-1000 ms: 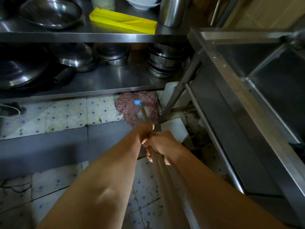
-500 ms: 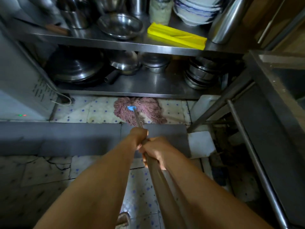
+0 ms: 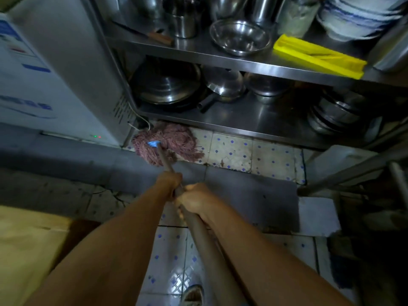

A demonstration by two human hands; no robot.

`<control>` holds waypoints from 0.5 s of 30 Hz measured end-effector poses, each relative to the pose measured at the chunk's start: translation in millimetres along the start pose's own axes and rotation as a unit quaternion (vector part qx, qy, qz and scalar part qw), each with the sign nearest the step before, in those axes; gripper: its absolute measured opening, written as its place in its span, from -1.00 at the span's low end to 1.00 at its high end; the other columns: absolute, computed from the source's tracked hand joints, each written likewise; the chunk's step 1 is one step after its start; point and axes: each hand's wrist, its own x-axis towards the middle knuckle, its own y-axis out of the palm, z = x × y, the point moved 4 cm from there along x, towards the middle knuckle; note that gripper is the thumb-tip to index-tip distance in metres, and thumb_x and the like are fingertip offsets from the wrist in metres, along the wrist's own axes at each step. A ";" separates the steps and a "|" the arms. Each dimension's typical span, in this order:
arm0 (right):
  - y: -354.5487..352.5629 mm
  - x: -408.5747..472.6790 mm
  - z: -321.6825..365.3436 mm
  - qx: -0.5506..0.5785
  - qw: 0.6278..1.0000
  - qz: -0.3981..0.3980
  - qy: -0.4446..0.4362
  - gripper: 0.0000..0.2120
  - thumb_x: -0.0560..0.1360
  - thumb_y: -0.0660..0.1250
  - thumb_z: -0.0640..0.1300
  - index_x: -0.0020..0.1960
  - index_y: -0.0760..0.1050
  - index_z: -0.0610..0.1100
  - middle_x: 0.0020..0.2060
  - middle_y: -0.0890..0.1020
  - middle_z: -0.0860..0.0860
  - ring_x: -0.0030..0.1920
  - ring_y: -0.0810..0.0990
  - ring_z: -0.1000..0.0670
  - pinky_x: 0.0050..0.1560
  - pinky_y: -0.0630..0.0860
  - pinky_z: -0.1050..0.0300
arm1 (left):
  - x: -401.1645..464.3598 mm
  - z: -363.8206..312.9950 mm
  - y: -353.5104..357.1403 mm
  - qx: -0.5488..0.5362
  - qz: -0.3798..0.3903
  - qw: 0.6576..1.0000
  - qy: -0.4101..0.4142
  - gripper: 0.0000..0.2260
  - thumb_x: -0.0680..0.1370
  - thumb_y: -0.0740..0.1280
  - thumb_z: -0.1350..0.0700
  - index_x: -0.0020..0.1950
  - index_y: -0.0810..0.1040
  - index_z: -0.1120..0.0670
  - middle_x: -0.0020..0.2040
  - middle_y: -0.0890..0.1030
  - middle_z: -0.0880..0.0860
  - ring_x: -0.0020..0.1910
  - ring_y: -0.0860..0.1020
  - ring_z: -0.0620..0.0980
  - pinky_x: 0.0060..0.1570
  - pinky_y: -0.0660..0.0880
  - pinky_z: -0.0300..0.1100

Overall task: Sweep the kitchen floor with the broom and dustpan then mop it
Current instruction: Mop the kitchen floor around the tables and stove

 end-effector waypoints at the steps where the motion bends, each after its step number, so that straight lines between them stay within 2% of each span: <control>1: 5.0 1.8 1.2 0.005 1.000 0.009 0.008 -0.81 0.50 0.31 -0.30 0.11 0.52 -0.28 -0.42 0.50 -0.11 -0.63 0.44 0.05 -0.58 0.39 0.33 | 3.1 1.3 -4.4 -0.002 0.001 1.000 0.000 -0.62 0.60 0.20 0.17 0.36 0.34 0.33 0.21 0.48 0.23 0.13 0.50 0.18 -0.29 0.42 -0.17; 3: 9.1 2.8 -0.2 0.024 0.999 0.019 0.035 -0.84 0.54 0.30 -0.20 0.06 0.51 -0.26 -0.41 0.50 -0.10 -0.54 0.45 0.01 -0.54 0.41 0.28 | 5.0 3.2 -6.7 0.002 0.013 1.000 -0.006 -0.63 0.61 0.18 0.15 0.37 0.33 0.32 0.21 0.47 0.24 0.13 0.51 0.20 -0.29 0.39 -0.18; 5: 4.7 4.4 -4.0 0.037 0.997 0.017 0.059 -0.80 0.58 0.25 -0.11 0.06 0.50 -0.25 -0.38 0.50 -0.10 -0.47 0.45 -0.01 -0.45 0.44 0.20 | 1.5 3.8 -2.4 0.000 0.043 0.999 -0.026 -0.65 0.62 0.16 0.13 0.35 0.34 0.29 0.01 0.50 0.21 -0.09 0.53 0.16 -0.31 0.41 -0.15; 7: -2.1 10.3 -9.6 0.022 0.997 0.011 0.070 -0.78 0.60 0.21 -0.07 0.07 0.49 -0.22 -0.35 0.50 -0.10 -0.43 0.45 -0.02 -0.35 0.45 0.13 | -1.2 4.0 3.1 0.000 0.054 0.997 -0.048 -0.69 0.62 0.16 0.11 0.30 0.37 0.25 -0.21 0.44 0.15 -0.31 0.44 0.06 -0.43 0.37 -0.17; 10: -7.7 13.4 -23.2 0.031 0.996 0.002 0.085 -0.83 0.59 0.22 -0.10 -0.01 0.47 -0.21 -0.30 0.50 -0.10 -0.40 0.45 -0.01 -0.26 0.45 0.11 | -5.1 9.6 15.9 -0.006 0.047 0.997 -0.063 -0.73 0.62 0.15 0.08 0.22 0.41 0.23 -0.26 0.42 0.14 -0.33 0.41 0.04 -0.43 0.34 -0.18; 13: -16.4 4.5 -49.9 0.039 0.995 -0.007 0.089 -0.82 0.54 0.25 -0.13 -0.19 0.44 -0.20 -0.30 0.51 -0.11 -0.38 0.45 -0.03 -0.15 0.45 0.08 | -24.4 16.9 40.0 -0.009 0.050 0.996 -0.069 -0.78 0.65 0.09 0.08 -0.02 0.39 0.21 -0.29 0.39 0.13 -0.37 0.37 0.02 -0.43 0.30 -0.18; 15: -28.7 -9.9 -72.5 0.069 0.993 -0.018 0.090 -0.85 0.52 0.25 -0.17 -0.21 0.43 -0.19 -0.37 0.50 -0.12 -0.40 0.47 -0.06 -0.20 0.47 0.07 | -42.4 21.1 61.6 -0.013 0.056 0.996 -0.066 -0.78 0.67 0.07 0.08 -0.04 0.36 0.21 -0.29 0.39 0.13 -0.37 0.38 0.02 -0.42 0.33 -0.16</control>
